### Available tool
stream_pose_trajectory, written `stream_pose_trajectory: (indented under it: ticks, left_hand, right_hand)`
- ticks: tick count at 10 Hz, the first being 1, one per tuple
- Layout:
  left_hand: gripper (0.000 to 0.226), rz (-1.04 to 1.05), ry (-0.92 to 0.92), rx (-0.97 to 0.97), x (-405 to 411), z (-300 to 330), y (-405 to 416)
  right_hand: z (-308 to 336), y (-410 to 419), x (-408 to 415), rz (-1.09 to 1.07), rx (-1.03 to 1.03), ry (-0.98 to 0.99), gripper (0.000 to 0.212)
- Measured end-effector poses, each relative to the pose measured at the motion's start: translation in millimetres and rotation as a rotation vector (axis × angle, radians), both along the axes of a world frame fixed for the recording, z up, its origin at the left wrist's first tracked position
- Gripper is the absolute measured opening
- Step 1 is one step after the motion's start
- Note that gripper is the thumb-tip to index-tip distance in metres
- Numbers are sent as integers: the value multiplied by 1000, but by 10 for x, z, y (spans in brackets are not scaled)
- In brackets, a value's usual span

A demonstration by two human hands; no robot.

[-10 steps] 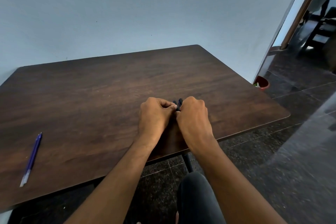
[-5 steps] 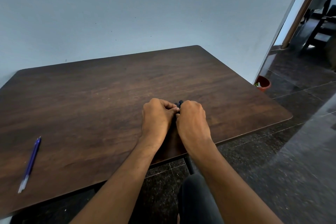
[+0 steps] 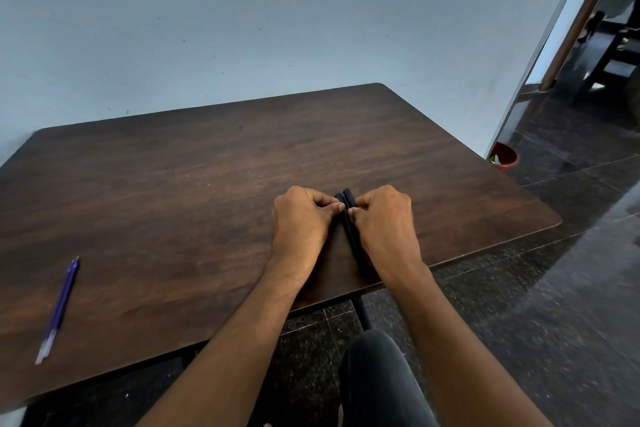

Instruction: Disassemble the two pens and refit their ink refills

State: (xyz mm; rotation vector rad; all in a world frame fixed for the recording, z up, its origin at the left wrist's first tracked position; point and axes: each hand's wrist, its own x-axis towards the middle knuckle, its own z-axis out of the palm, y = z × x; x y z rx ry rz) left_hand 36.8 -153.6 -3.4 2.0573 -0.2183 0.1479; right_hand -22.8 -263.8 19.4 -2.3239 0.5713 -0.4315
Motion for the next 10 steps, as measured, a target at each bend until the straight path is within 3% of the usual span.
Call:
stream_pose_trajectory:
  ticks: [5, 8, 10]
  left_hand:
    - [14, -5, 43, 10, -64, 41, 12]
    - [14, -29, 31, -12, -90, 35, 51]
    - [12, -69, 5, 147, -36, 196, 219]
  right_hand:
    - [-14, -76, 28, -31, 98, -13, 7]
    - [-21, -101, 30, -22, 96, -26, 15]
    - [32, 105, 30, 41, -261, -171, 25]
